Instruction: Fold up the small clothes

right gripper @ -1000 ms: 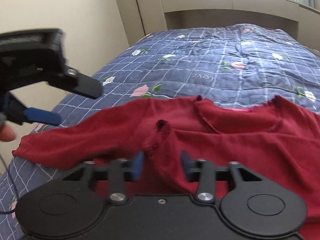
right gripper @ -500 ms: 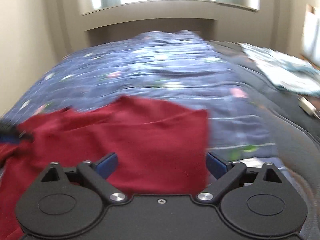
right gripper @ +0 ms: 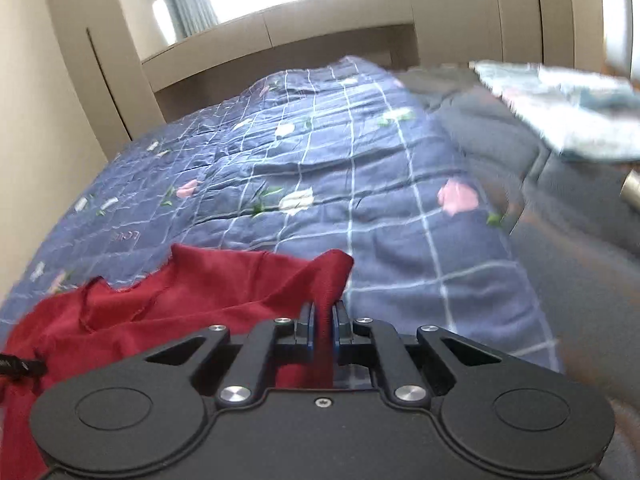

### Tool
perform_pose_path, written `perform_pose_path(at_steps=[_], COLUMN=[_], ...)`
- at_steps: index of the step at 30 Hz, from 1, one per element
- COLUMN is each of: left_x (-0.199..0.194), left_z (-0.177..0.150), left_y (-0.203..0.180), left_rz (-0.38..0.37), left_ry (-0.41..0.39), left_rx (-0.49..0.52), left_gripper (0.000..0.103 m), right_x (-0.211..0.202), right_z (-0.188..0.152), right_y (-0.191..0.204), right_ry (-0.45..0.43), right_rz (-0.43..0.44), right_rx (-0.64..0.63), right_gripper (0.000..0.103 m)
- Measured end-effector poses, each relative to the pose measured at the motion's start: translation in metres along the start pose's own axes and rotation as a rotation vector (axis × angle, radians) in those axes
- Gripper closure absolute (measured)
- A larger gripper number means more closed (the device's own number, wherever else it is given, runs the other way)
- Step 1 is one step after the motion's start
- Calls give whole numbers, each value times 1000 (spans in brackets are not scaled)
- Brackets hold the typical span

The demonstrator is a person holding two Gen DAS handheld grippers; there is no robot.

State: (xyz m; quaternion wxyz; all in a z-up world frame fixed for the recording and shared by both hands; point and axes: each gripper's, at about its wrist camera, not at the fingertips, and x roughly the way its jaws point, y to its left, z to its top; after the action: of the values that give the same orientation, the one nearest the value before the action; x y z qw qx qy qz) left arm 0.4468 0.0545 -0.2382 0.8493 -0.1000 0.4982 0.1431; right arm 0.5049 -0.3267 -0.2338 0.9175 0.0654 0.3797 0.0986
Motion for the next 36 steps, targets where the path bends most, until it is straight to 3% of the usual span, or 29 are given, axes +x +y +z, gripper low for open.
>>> perform_pose_path(at_steps=[3,7,8,9,10,11,12,16,18,22,25,31,36], left_x=[1,7,6,4,1,-2,-6,-19,-21,-10,6,11,14], left_z=[-2,-4,-3,-3,-3,-3,-5,-10,-14,-18,-20,-26,-25], left_y=[-6,-9,-8,-7,-6,-5,-4,-7,-11,-18,-21,-11,-18], left_rz=[30,40,32,26,21,17,13,19,41,98,168,146,179], left_ry=[-12,9,8,7,9,8,-6,-53,-70,-72,-14,7,11], left_rx=[8,-12,-22,-34,-45,-53,-63,-54,-48,-2,10,-71,-24], left_gripper=[100,99,95,83,72,44,32,29,16,16,21,20,19], right_x=[12,-6,-13,-24,-31,-41,-49,-76,-77,-62,-43,-29,-41], right_z=[-7,-14,-18,-23,-29,-38,-48,-89,-105,-113,-106,-86,-92], right_y=[-11,-24,-24,-25,-25,-23,-20,-6,6,29,40,46,40], right_ry=[49,1,-11,-23,-27,-28,-24,-15,-6,-27,-89,-253,-247], right_rz=[4,-7,-13,-31,-45,-68,-87,-127,-128,-139,-224,-366,-465], right_rx=[39,60,48,33,20,-6,-24,-64,-107,-176,-218,-216,-220], right_gripper=[90,53,47,38,36,34,31,21,18,18,18,17,13])
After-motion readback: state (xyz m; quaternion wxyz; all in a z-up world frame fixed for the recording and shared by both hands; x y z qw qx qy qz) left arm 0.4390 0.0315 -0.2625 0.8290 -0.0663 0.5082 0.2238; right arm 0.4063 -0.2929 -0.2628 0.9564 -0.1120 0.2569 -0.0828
